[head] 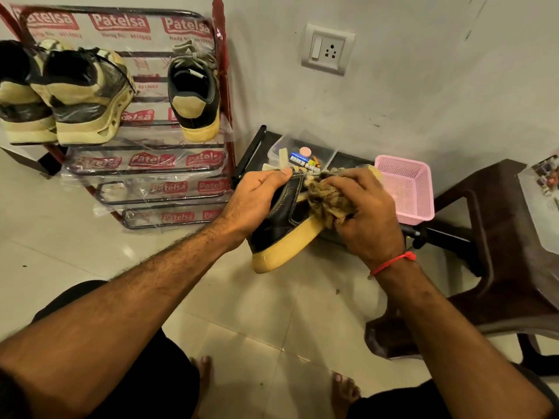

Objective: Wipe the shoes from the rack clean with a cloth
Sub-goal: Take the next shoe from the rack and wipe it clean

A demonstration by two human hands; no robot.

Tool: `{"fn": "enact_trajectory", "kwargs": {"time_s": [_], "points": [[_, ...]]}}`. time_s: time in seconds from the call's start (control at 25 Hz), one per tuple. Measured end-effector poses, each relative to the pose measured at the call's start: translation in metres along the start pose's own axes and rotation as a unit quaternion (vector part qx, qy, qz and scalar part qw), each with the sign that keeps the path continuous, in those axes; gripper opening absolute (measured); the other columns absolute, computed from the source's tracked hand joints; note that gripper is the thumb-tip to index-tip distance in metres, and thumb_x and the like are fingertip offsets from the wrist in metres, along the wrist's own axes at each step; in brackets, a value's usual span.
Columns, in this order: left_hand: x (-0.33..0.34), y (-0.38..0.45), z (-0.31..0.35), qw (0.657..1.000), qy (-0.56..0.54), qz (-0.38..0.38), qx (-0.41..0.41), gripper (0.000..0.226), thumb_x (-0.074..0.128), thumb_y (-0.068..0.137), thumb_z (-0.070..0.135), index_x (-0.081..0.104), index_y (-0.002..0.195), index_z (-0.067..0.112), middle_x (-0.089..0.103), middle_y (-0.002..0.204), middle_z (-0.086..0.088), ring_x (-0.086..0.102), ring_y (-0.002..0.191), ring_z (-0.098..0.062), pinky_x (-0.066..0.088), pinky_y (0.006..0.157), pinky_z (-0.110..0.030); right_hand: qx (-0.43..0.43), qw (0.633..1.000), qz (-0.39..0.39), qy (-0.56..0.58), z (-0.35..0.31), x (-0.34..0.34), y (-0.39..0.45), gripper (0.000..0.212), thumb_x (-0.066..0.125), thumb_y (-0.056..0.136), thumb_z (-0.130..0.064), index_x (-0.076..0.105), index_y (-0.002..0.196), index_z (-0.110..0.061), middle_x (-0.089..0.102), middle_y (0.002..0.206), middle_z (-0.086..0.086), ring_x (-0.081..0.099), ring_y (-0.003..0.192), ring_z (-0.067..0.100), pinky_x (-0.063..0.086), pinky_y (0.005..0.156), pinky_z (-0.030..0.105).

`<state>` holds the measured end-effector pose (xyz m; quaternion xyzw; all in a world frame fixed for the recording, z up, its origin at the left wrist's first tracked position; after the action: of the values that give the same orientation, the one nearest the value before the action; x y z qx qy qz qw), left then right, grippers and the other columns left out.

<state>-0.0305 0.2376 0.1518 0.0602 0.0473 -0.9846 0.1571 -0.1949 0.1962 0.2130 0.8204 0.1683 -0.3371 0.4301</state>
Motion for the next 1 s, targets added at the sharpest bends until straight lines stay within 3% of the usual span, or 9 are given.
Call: {"fn": "enact_trajectory", "kwargs": {"time_s": [0.08, 0.2, 0.32, 0.4, 0.52, 0.72, 0.8, 0.88, 1.0], "points": [[0.002, -0.002, 0.002, 1.000, 0.011, 0.001, 0.009, 0.045, 0.048, 0.107, 0.036, 0.072, 0.083, 0.006, 0.072, 0.075, -0.002, 0.068, 0.072, -0.015, 0.053, 0.067, -0.024, 0.000, 1.000, 0.000, 0.000, -0.012, 0.005, -0.008, 0.036, 0.077, 0.082, -0.016, 0.070, 0.115, -0.003, 0.061, 0.116, 0.017, 0.061, 0.105, 0.028, 0.057, 0.089, 0.039], [0.003, 0.000, 0.005, 1.000, 0.016, 0.000, 0.026, 0.050, 0.049, 0.107, 0.035, 0.069, 0.086, -0.006, 0.070, 0.076, -0.012, 0.065, 0.072, -0.018, 0.052, 0.065, -0.027, -0.100, 0.994, -0.039, -0.006, -0.055, 0.023, -0.024, 0.038, 0.075, 0.083, -0.020, 0.069, 0.117, -0.004, 0.060, 0.118, 0.018, 0.061, 0.107, 0.029, 0.052, 0.092, 0.028], [0.008, -0.003, 0.009, 0.999, 0.029, -0.005, 0.037, 0.049, 0.049, 0.107, 0.032, 0.068, 0.085, -0.008, 0.071, 0.072, -0.011, 0.068, 0.066, -0.019, 0.054, 0.060, -0.027, 0.041, 0.999, 0.034, -0.011, 0.014, -0.010, 0.003, 0.038, 0.077, 0.077, -0.004, 0.071, 0.115, -0.005, 0.062, 0.111, 0.016, 0.060, 0.100, 0.027, 0.051, 0.089, 0.026], [0.012, -0.004, 0.009, 0.997, 0.050, -0.014, 0.054, 0.048, 0.050, 0.107, 0.031, 0.069, 0.088, -0.009, 0.071, 0.078, -0.022, 0.069, 0.071, -0.033, 0.056, 0.062, -0.039, 0.081, 0.996, 0.046, -0.010, 0.027, -0.015, 0.001, 0.039, 0.076, 0.075, -0.002, 0.071, 0.113, -0.006, 0.062, 0.109, 0.014, 0.060, 0.098, 0.024, 0.052, 0.088, 0.026], [0.002, -0.004, 0.008, 0.996, 0.054, -0.001, 0.066, 0.049, 0.050, 0.107, 0.030, 0.068, 0.087, -0.010, 0.066, 0.083, -0.031, 0.064, 0.070, -0.035, 0.052, 0.062, -0.039, -0.024, 1.000, 0.009, 0.017, -0.030, 0.009, -0.017, 0.035, 0.076, 0.081, -0.015, 0.071, 0.113, -0.004, 0.061, 0.112, 0.014, 0.058, 0.103, 0.018, 0.045, 0.092, 0.013], [0.004, -0.004, 0.012, 0.996, 0.064, 0.000, 0.067, 0.048, 0.049, 0.107, 0.029, 0.069, 0.086, -0.009, 0.070, 0.082, -0.027, 0.066, 0.068, -0.021, 0.053, 0.060, -0.031, 0.071, 0.996, 0.045, -0.012, 0.025, -0.023, -0.001, 0.035, 0.073, 0.079, -0.013, 0.071, 0.113, -0.006, 0.063, 0.109, 0.013, 0.059, 0.099, 0.021, 0.054, 0.083, 0.038], [0.002, -0.004, 0.014, 0.996, 0.054, 0.009, 0.074, 0.053, 0.050, 0.107, 0.033, 0.066, 0.084, -0.012, 0.066, 0.081, -0.033, 0.062, 0.067, -0.028, 0.052, 0.060, -0.040, 0.019, 1.000, 0.012, 0.006, -0.009, -0.004, -0.013, 0.036, 0.074, 0.079, -0.015, 0.070, 0.114, -0.005, 0.062, 0.112, 0.014, 0.060, 0.101, 0.023, 0.055, 0.086, 0.035], [-0.002, -0.002, 0.013, 0.997, 0.039, 0.019, 0.066, 0.051, 0.049, 0.106, 0.035, 0.067, 0.084, -0.007, 0.070, 0.080, -0.024, 0.063, 0.071, -0.031, 0.053, 0.066, -0.043, -0.074, 0.996, -0.049, 0.009, -0.057, 0.023, -0.030, 0.039, 0.076, 0.081, -0.020, 0.069, 0.116, -0.004, 0.062, 0.117, 0.015, 0.062, 0.104, 0.026, 0.057, 0.087, 0.032], [-0.009, -0.001, 0.015, 0.998, 0.021, 0.028, 0.050, 0.039, 0.047, 0.108, 0.027, 0.072, 0.085, 0.008, 0.073, 0.079, -0.009, 0.066, 0.074, -0.017, 0.054, 0.069, -0.033, -0.030, 0.999, -0.016, -0.007, -0.028, 0.012, -0.017, 0.037, 0.075, 0.083, -0.019, 0.069, 0.116, -0.004, 0.061, 0.118, 0.016, 0.062, 0.105, 0.027, 0.058, 0.086, 0.038]]}}
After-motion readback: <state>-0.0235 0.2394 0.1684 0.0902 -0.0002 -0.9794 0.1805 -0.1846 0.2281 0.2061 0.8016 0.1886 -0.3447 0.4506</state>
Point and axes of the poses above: each hand's wrist, its own y-axis towards the middle knuckle, its own x-axis out of the palm, z = x × y, the point moved 10 cm from there along y, towards the middle knuckle
